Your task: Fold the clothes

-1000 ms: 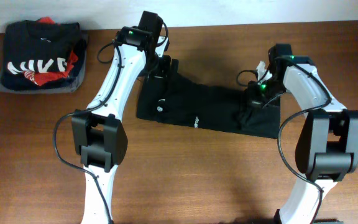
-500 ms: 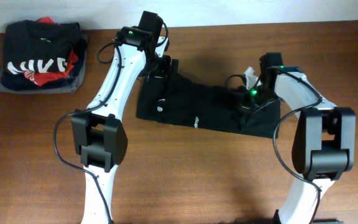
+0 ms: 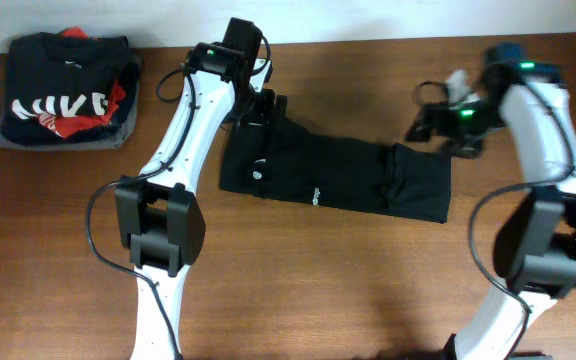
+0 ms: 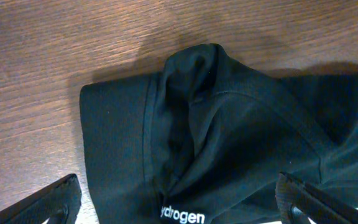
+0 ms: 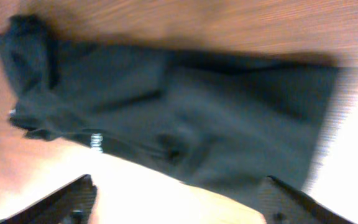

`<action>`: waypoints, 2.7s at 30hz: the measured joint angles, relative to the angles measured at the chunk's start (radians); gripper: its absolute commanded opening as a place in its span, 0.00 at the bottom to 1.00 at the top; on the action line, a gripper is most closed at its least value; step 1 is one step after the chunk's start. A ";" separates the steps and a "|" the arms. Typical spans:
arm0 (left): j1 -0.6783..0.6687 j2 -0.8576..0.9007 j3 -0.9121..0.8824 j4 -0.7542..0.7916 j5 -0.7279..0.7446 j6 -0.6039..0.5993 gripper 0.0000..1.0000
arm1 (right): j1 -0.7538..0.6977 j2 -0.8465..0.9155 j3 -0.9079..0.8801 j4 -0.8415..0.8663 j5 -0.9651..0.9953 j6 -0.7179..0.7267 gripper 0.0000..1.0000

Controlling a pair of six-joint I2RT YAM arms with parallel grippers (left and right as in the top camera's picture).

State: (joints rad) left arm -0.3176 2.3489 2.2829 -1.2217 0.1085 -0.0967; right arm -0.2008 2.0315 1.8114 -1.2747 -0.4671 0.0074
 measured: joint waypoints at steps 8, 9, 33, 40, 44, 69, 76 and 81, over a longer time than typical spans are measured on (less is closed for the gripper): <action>0.000 0.000 0.000 0.000 0.000 0.000 0.99 | -0.217 -0.015 -0.071 -0.031 0.073 -0.154 0.96; 0.000 0.000 0.000 0.000 0.000 0.000 0.99 | -0.231 -0.015 -0.097 -0.026 0.072 -0.174 0.96; 0.000 0.000 0.000 0.000 0.000 0.000 0.99 | -0.280 -0.014 -0.539 0.334 -0.229 -0.348 0.96; 0.000 0.000 0.000 0.000 0.000 0.000 0.99 | -0.245 -0.022 -0.579 0.425 -0.286 -0.312 0.91; 0.000 0.000 0.000 0.000 0.000 0.000 0.99 | -0.217 -0.024 -0.587 0.467 -0.295 -0.286 0.86; 0.000 0.000 0.000 -0.008 0.000 0.000 0.99 | -0.230 -0.018 -0.443 0.315 -0.015 -0.105 0.04; 0.000 0.000 0.000 -0.008 0.000 0.000 0.99 | -0.248 -0.017 -0.231 0.151 0.227 -0.066 0.04; 0.000 0.000 0.000 -0.008 0.000 0.000 0.99 | -0.175 -0.017 -0.165 0.103 0.386 -0.029 0.04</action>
State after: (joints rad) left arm -0.3176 2.3489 2.2829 -1.2301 0.1085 -0.0967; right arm -0.3763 2.0144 1.6466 -1.1717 -0.0811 -0.0219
